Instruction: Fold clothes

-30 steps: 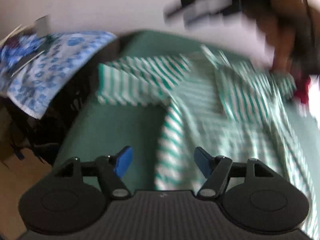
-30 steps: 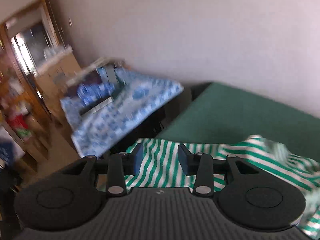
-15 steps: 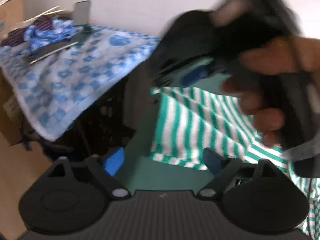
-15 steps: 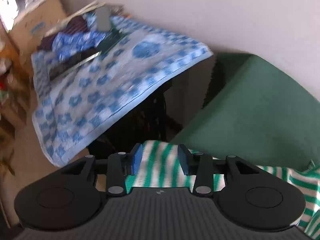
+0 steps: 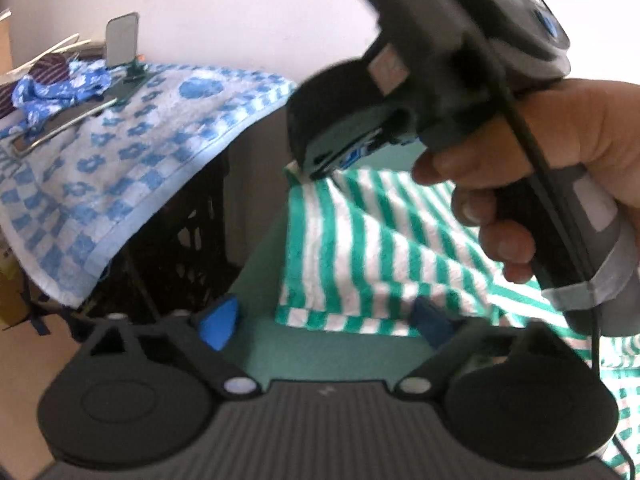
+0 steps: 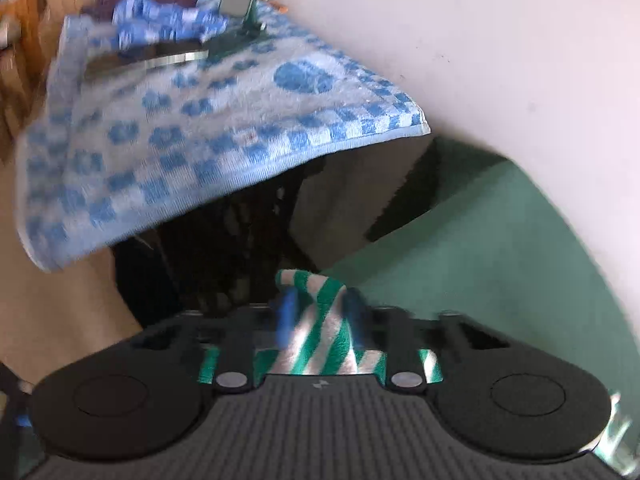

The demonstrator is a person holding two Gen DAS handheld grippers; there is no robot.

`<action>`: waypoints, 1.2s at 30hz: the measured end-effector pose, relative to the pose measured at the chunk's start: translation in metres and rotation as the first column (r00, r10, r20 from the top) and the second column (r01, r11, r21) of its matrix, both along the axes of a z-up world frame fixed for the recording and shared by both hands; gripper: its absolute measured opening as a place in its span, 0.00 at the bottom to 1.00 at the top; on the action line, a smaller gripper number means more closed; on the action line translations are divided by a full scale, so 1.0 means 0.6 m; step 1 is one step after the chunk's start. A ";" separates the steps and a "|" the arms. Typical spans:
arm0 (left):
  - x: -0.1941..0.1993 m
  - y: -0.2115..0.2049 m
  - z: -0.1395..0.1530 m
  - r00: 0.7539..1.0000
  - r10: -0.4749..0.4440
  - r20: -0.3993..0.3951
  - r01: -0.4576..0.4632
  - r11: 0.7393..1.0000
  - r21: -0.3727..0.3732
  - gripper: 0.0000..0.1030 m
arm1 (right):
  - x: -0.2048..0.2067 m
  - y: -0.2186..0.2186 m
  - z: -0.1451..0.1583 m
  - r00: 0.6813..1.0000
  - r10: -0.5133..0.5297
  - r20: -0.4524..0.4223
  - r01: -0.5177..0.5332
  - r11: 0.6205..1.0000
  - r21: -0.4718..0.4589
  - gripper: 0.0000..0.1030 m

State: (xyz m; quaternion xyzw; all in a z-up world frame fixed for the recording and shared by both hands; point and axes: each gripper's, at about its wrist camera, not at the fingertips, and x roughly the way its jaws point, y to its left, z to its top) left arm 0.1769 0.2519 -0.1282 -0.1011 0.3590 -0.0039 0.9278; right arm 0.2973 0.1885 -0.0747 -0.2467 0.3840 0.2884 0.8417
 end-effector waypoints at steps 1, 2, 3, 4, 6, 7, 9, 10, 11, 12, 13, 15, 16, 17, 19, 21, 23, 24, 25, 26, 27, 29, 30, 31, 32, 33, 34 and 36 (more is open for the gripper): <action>-0.001 0.000 0.001 1.000 0.007 0.004 -0.007 1.000 0.004 0.78 | 0.003 -0.007 0.006 1.000 -0.017 -0.013 0.017 0.999 0.029 0.03; 0.000 -0.001 0.001 1.000 0.012 0.006 -0.012 1.000 0.003 0.77 | 0.007 -0.018 0.014 0.999 -0.038 -0.027 0.039 0.997 0.065 0.03; 0.000 0.003 0.002 1.000 0.018 0.008 -0.018 1.000 -0.005 0.75 | 0.011 -0.030 0.021 0.997 -0.058 -0.041 0.062 0.993 0.100 0.03; 0.000 0.006 0.002 1.000 0.024 0.011 -0.024 1.000 -0.013 0.68 | 0.015 -0.041 0.029 0.995 -0.078 -0.055 0.085 0.987 0.135 0.03; -0.003 0.021 0.007 0.998 0.068 0.015 -0.067 0.997 -0.038 0.49 | 0.021 -0.063 0.041 0.989 -0.118 -0.089 0.134 0.969 0.208 0.03; -0.005 0.029 0.011 0.996 0.087 0.017 -0.086 0.995 -0.055 0.37 | 0.022 -0.074 0.048 0.985 -0.133 -0.107 0.156 0.956 0.248 0.03; -0.004 0.039 0.014 0.996 0.090 0.013 -0.089 0.994 -0.070 0.26 | 0.025 -0.097 0.063 0.977 -0.160 -0.144 0.200 0.924 0.325 0.03; -0.004 0.041 0.016 0.996 0.089 0.013 -0.088 0.994 -0.064 0.22 | 0.027 -0.108 0.070 0.971 -0.173 -0.163 0.222 0.905 0.362 0.03; -0.005 0.039 0.020 0.996 0.083 0.023 -0.081 0.995 -0.053 0.20 | 0.026 -0.116 0.073 0.968 -0.181 -0.171 0.235 0.891 0.387 0.03; -0.006 0.034 0.024 0.997 0.070 0.037 -0.069 0.997 -0.028 0.11 | 0.024 -0.123 0.075 0.967 -0.185 -0.176 0.242 0.881 0.407 0.03; -0.008 0.028 0.028 0.997 0.057 0.050 -0.057 0.998 -0.003 0.11 | 0.022 -0.129 0.077 0.965 -0.188 -0.180 0.249 0.870 0.426 0.03; -0.016 0.012 0.039 0.995 0.038 0.088 -0.043 0.998 0.053 0.11 | 0.017 -0.141 0.081 0.962 -0.195 -0.190 0.263 0.847 0.463 0.03; -0.016 0.007 0.041 0.995 0.023 0.094 -0.028 0.998 0.053 0.07 | 0.015 -0.147 0.084 0.961 -0.198 -0.194 0.269 0.835 0.481 0.03; -0.015 0.002 0.042 0.995 0.008 0.099 -0.014 0.999 0.051 0.03 | 0.012 -0.152 0.087 0.961 -0.198 -0.191 0.269 0.826 0.496 0.03; -0.013 -0.005 0.044 0.994 -0.014 0.106 0.009 0.999 0.051 0.00 | 0.006 -0.162 0.095 0.962 -0.199 -0.185 0.268 0.807 0.526 0.03; -0.013 -0.010 0.046 0.994 -0.021 0.112 0.017 0.999 0.043 0.00 | 0.002 -0.175 0.102 0.960 -0.208 -0.187 0.278 0.780 0.561 0.03; -0.015 -0.013 0.052 0.992 -0.021 0.122 0.018 0.999 0.026 0.00 | -0.004 -0.189 0.109 0.959 -0.216 -0.182 0.282 0.758 0.588 0.03; -0.015 -0.014 0.055 0.992 -0.022 0.127 0.020 1.000 0.019 0.00 | -0.005 -0.196 0.112 0.959 -0.222 -0.178 0.285 0.750 0.597 0.03; -0.015 -0.017 0.060 0.990 -0.029 0.135 0.027 1.000 0.014 0.00 | -0.005 -0.203 0.115 0.957 -0.227 -0.181 0.290 0.743 0.604 0.03; -0.016 -0.021 0.066 0.989 -0.038 0.143 0.037 0.999 0.009 0.00 | -0.006 -0.210 0.118 0.955 -0.231 -0.184 0.295 0.735 0.611 0.03; -0.018 -0.025 0.072 0.987 -0.045 0.153 0.044 0.999 0.004 0.00 | -0.006 -0.218 0.121 0.954 -0.236 -0.186 0.300 0.727 0.618 0.03; -0.022 -0.037 0.087 0.983 -0.066 0.172 0.068 0.998 -0.006 0.00 | -0.007 -0.243 0.127 0.952 -0.240 -0.189 0.305 0.703 0.642 0.03; -0.024 -0.045 0.096 0.980 -0.081 0.181 0.085 0.996 -0.011 0.00 | -0.008 -0.255 0.129 0.951 -0.241 -0.191 0.307 0.691 0.654 0.03; -0.027 -0.056 0.107 0.977 -0.099 0.191 0.103 0.995 -0.014 0.00 | -0.009 -0.268 0.132 0.951 -0.243 -0.192 0.308 0.679 0.666 0.03; -0.030 -0.067 0.116 0.973 -0.115 0.200 0.120 0.993 -0.017 0.00 | -0.009 -0.280 0.135 0.950 -0.245 -0.194 0.310 0.666 0.678 0.03; -0.032 -0.077 0.124 0.969 -0.131 0.210 0.139 0.990 -0.025 0.00 | -0.010 -0.293 0.138 0.949 -0.247 -0.195 0.312 0.654 0.689 0.03; -0.034 -0.091 0.134 0.964 -0.147 0.220 0.158 0.987 -0.034 0.00 | -0.011 -0.305 0.141 0.948 -0.249 -0.197 0.313 0.641 0.701 0.03; -0.039 -0.117 0.151 0.958 -0.172 0.230 0.186 0.982 -0.042 0.00 | -0.012 -0.330 0.146 0.947 -0.252 -0.200 0.316 0.615 0.723 0.03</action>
